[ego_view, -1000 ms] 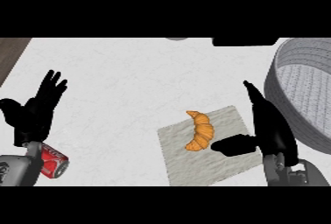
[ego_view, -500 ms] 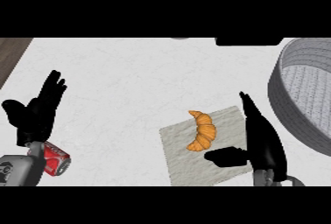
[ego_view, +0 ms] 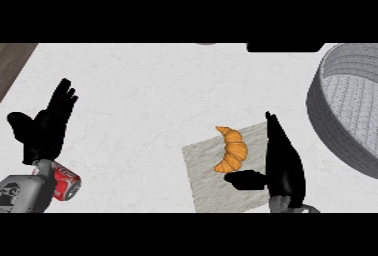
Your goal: Pick the croissant from the placemat and place it in the basket
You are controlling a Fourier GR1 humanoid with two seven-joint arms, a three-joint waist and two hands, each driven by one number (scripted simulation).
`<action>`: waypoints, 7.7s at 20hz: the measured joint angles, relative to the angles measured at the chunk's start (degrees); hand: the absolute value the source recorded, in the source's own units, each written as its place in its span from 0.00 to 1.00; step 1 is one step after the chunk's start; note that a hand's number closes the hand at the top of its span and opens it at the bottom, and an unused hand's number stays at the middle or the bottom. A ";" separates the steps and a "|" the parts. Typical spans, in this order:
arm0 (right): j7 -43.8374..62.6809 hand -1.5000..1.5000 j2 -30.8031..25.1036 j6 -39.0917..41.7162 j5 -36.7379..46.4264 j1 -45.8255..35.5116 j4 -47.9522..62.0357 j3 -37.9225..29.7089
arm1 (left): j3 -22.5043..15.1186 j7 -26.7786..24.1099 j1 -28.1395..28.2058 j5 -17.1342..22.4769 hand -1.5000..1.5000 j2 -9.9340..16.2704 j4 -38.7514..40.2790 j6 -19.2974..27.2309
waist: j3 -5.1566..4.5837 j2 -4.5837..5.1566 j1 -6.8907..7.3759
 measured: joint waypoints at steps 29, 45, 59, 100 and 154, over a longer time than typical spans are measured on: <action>-4.98 0.00 4.49 -7.55 4.12 -0.92 15.03 -0.71 | 6.01 2.93 -0.08 -6.98 0.50 -5.67 -2.29 -5.39 | 0.00 0.01 0.07; -10.30 1.00 4.53 -10.36 -2.03 -6.64 26.86 -3.31 | 7.93 3.36 0.45 -8.35 0.50 -7.06 -3.44 -7.06 | -0.26 -0.49 0.11; -18.63 1.00 2.68 -10.09 -6.48 -7.23 30.45 -2.56 | 7.75 2.75 -0.65 -9.08 0.50 -8.18 -2.07 -7.09 | -1.19 -1.43 -0.18; -3.70 1.00 -2.21 -32.97 3.35 -39.73 28.73 -18.76 | 9.09 3.23 0.49 -9.02 0.50 -7.77 -3.53 -8.21 | -0.03 -0.10 0.06; -29.73 1.00 -33.31 -14.86 12.90 -47.69 72.46 -25.31 | 9.36 1.86 -0.88 -10.02 0.50 -8.90 -1.62 -9.30 | 0.00 0.29 1.03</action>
